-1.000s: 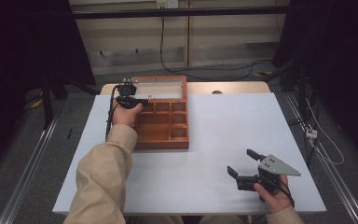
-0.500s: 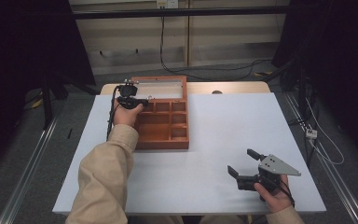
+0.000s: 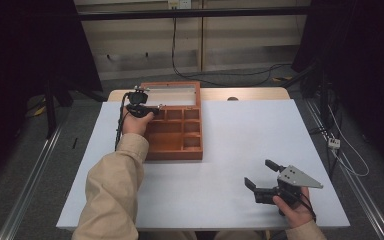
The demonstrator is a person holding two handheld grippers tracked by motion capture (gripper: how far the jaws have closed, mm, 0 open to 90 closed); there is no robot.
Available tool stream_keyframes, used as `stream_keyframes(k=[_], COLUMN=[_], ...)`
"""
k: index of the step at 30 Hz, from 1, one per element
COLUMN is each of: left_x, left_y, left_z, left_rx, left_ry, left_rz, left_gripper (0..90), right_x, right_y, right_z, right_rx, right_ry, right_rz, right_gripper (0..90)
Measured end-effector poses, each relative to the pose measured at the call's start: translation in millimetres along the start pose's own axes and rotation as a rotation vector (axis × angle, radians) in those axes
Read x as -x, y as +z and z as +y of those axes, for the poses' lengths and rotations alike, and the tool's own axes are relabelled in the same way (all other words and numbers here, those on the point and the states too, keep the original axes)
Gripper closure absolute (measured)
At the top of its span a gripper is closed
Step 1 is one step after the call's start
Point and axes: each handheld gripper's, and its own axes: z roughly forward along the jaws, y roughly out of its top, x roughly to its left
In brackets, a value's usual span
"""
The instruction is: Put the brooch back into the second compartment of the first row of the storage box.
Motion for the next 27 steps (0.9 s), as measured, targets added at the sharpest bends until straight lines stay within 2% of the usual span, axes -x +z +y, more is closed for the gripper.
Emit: stream_keyframes(k=[20,27], left_x=[-1.4,-1.1], left_y=[6.4,7.8], left_z=[-4.5,-5.5], left_rx=[-0.041,-0.049], left_ry=[0.029,0.028], left_rz=[-0.005,-0.007], left_gripper=[79.9,79.9], right_x=[-0.1,0.0], right_y=[0.1,0.0], right_z=[-0.4,-0.4], right_rx=[-0.001,-0.001], right_ry=[-0.002,0.000], right_rz=[0.002,-0.001], right_gripper=[4.1,4.1])
